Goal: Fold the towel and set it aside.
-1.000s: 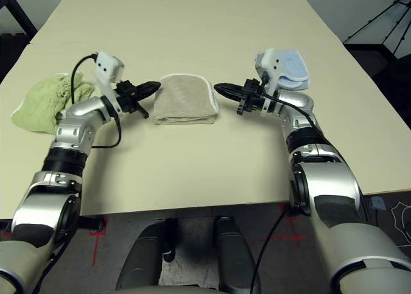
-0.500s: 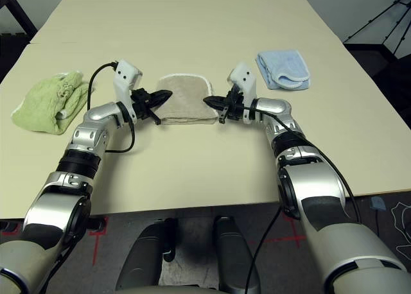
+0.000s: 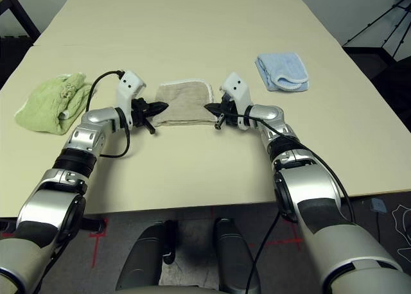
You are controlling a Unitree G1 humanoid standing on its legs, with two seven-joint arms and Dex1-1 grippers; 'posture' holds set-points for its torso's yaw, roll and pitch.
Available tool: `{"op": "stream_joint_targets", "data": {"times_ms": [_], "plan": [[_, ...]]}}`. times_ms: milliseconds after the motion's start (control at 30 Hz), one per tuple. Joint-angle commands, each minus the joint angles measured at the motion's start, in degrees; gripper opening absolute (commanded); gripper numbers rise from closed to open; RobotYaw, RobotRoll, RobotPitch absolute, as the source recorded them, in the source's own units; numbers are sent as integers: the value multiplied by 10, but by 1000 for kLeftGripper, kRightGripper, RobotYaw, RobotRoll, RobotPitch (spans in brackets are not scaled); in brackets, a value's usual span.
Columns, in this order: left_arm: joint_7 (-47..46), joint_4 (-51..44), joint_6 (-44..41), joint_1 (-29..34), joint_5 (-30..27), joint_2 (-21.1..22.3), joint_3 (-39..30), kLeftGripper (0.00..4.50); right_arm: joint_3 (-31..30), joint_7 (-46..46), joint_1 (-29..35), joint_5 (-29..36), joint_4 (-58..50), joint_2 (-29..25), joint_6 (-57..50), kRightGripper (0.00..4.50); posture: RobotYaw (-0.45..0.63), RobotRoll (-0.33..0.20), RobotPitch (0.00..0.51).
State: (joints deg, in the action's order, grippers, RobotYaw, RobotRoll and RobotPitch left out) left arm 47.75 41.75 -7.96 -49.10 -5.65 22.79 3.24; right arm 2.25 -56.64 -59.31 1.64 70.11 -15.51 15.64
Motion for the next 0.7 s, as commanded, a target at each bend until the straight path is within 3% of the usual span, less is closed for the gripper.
{"op": "stream_joint_targets", "data": {"times_ms": [33,300,700], "plan": [[2,-12,-3,-17,-11,-3,-12,35,41,-23,-20,46,-1,6,-7,0,68,0,155],[-42,20,1,-63,-7,-33,-30,35,41,75,-62,29,4,31,-39,0,60,0,164],[-108,211,66,-110,61,-56,-5,35,-9,228,-60,-45,29,73,-93,0,41,0,195]]}}
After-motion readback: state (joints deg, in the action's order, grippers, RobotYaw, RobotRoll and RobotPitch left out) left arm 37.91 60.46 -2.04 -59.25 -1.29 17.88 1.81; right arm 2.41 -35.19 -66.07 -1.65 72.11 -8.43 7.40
